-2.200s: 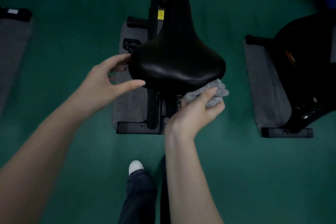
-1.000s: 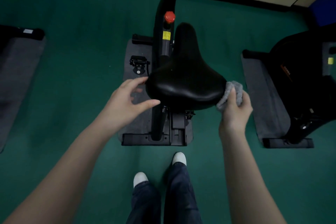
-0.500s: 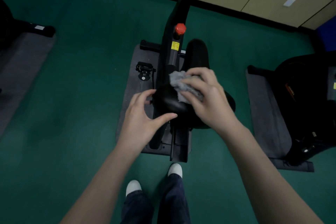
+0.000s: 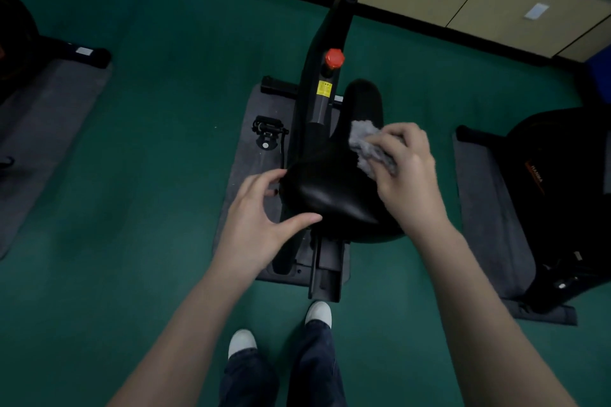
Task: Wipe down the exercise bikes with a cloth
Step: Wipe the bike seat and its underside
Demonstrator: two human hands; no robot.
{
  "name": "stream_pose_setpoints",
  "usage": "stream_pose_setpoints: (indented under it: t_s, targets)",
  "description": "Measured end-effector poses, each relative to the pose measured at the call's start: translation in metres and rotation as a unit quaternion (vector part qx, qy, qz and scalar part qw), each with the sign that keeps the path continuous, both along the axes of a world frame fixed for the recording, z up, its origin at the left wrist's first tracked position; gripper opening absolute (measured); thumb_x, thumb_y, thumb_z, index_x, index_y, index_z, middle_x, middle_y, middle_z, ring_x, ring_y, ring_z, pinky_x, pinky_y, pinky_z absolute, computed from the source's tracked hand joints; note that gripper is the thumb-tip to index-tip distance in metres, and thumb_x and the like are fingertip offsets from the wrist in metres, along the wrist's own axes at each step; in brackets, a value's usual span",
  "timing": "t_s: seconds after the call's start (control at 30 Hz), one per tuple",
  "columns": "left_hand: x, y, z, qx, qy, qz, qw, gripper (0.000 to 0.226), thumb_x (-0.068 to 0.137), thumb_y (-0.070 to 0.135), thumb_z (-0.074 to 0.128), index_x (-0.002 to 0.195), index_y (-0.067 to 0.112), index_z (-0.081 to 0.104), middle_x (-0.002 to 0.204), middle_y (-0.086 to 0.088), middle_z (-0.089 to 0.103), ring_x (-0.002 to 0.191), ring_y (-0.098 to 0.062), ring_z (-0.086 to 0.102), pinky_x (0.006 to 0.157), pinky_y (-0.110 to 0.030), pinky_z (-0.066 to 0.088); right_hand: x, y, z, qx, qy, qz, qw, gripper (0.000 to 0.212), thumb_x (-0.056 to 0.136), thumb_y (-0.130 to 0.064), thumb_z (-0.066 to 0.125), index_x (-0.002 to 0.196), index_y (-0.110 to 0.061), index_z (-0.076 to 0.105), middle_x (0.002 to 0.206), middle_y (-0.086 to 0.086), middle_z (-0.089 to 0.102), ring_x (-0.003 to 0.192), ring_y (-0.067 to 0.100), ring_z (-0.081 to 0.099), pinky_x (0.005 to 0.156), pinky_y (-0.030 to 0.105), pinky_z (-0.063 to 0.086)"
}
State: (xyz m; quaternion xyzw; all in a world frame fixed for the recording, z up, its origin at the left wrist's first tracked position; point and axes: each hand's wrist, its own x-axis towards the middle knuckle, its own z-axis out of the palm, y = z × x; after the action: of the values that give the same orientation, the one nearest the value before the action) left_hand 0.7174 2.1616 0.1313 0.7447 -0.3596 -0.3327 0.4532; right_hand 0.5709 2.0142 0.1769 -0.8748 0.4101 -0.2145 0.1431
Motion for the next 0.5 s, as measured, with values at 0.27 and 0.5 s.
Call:
stream_pose_setpoints:
  t_s: [0.27, 0.5]
  targets:
    - [0.009, 0.003, 0.015, 0.031, -0.047, -0.042, 0.998, 0.094, 0.05, 0.073, 0.061, 0.132, 0.031, 0.046, 0.121, 0.019, 0.045, 0.11, -0.002, 0.049, 0.096, -0.027, 0.042, -0.047, -0.001, 0.005, 0.047, -0.1, -0.19, 0.976, 0.02, 0.088, -0.004, 0.062, 0.107, 0.001, 0.066, 0.109, 0.018, 0.056, 0.093, 0.016, 0.049, 0.074, -0.008, 0.024]
    - [0.007, 0.009, 0.043, 0.048, -0.117, -0.089, 0.988, 0.08, 0.068, 0.058, 0.066, 0.136, 0.024, 0.044, 0.129, 0.011, 0.044, 0.115, -0.006, 0.047, 0.096, -0.024, 0.037, -0.084, 0.029, 0.028, 0.081, -0.127, -0.21, 0.966, 0.017, 0.087, -0.005, 0.064, 0.103, 0.0, 0.069, 0.105, 0.014, 0.059, 0.091, 0.013, 0.051, 0.071, -0.008, 0.028]
